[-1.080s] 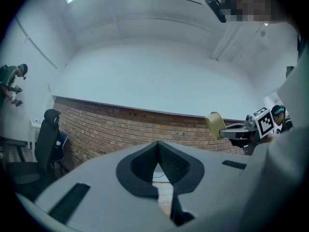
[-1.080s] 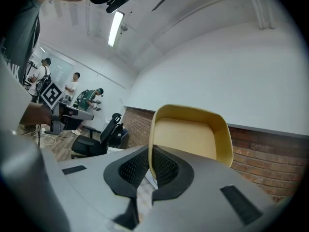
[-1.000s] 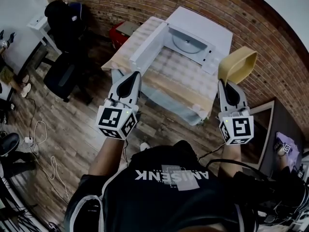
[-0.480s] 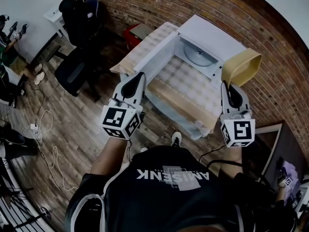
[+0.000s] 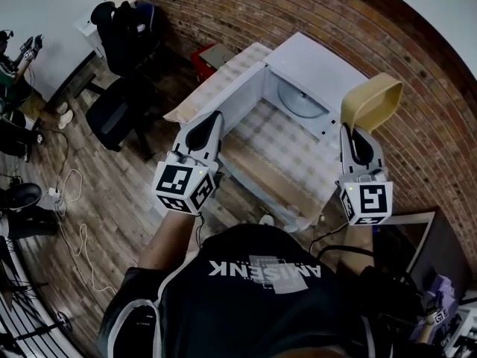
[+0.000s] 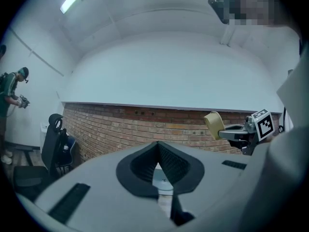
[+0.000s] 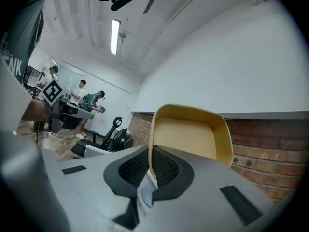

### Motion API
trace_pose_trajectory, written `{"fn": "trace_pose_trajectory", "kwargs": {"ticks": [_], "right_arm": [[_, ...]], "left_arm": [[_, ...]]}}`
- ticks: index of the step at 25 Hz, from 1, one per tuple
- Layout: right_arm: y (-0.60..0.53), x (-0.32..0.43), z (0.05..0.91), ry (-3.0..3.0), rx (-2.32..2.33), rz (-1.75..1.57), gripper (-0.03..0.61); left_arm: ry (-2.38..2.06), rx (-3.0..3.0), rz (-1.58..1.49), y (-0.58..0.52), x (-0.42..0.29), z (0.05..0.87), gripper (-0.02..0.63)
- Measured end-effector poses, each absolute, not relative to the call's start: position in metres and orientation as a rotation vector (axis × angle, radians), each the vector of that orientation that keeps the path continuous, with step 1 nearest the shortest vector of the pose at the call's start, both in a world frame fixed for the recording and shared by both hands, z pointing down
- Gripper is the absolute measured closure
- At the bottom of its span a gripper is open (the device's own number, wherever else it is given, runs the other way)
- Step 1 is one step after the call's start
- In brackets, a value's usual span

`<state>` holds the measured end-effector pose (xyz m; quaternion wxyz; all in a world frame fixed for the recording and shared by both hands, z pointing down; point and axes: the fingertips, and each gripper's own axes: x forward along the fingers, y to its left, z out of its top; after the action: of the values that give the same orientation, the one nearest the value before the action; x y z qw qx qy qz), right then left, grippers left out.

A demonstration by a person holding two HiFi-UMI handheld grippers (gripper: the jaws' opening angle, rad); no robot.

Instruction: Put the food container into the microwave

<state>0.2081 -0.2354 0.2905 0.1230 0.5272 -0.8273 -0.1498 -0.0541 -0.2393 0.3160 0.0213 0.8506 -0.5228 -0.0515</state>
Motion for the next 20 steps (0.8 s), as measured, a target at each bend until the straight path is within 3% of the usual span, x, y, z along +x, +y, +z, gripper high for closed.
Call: {"fn": "trace_pose_trajectory", "kwargs": {"ticks": [11,20], "right_arm": [[-0.296,0.253,0.301,-2.493,1.449,-0.41,0.534],[-0.326,0.223,0.32,-2.521,1.357,-0.367,0.534]], "left_arm": [[-1.752,2.579,-0.105,-0.268,-0.016,0.317,0.603],[-1.787,2.526,-0.077,-0.274,-0.038,0.328,0.603]]}}
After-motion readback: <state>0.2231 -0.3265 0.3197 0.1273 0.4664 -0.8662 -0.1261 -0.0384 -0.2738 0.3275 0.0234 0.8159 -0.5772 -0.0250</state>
